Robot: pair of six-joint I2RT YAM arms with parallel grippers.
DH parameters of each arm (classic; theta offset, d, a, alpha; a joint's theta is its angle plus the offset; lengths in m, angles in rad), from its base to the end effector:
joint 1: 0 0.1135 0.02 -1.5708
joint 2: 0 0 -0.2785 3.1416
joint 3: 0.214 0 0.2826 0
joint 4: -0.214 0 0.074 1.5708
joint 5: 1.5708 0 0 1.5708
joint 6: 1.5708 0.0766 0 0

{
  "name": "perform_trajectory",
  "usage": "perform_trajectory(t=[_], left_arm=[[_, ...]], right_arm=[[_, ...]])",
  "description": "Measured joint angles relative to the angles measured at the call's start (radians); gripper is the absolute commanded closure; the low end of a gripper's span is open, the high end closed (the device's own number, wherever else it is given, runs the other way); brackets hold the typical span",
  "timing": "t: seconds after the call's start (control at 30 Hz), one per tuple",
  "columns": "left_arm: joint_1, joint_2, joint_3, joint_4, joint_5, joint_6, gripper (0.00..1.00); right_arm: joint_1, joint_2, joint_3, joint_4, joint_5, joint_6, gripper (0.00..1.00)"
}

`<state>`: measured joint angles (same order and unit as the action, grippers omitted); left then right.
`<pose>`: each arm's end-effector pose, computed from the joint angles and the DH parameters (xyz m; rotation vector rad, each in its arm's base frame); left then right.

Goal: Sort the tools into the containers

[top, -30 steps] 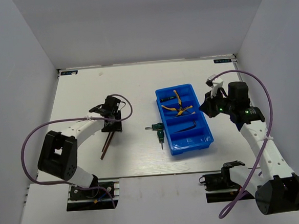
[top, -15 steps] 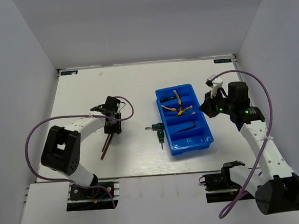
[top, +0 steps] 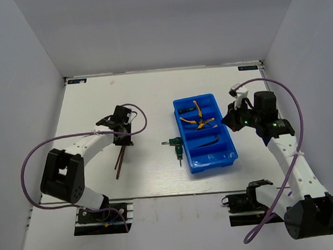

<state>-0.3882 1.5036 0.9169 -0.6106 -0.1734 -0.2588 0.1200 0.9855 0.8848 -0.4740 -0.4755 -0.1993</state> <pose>0.3003 -0.1085 0.1493 0.1319 2.7301 0.0611 0.2601 0.0667 0.3003 -0.6042 2.0200 0.4611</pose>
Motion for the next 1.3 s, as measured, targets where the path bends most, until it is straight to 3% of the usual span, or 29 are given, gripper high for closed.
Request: perform_trajectory(t=[0.13, 0.83, 1.3], left_arm=[[0.0, -0.045, 0.0, 0.005, -0.014, 0.007, 0.7], [0.02, 0.095, 0.0, -0.018, -0.056, 0.033, 0.66], [0.013, 0.114, 0.002, -0.017, -0.054, 0.053, 0.71]], right_arm=[[0.0, 0.01, 0.0, -0.001, -0.002, 0.0, 1.0], [0.0, 0.01, 0.0, -0.002, -0.003, -0.002, 1.0], [0.0, 0.008, 0.0, -0.002, -0.003, -0.005, 1.0]])
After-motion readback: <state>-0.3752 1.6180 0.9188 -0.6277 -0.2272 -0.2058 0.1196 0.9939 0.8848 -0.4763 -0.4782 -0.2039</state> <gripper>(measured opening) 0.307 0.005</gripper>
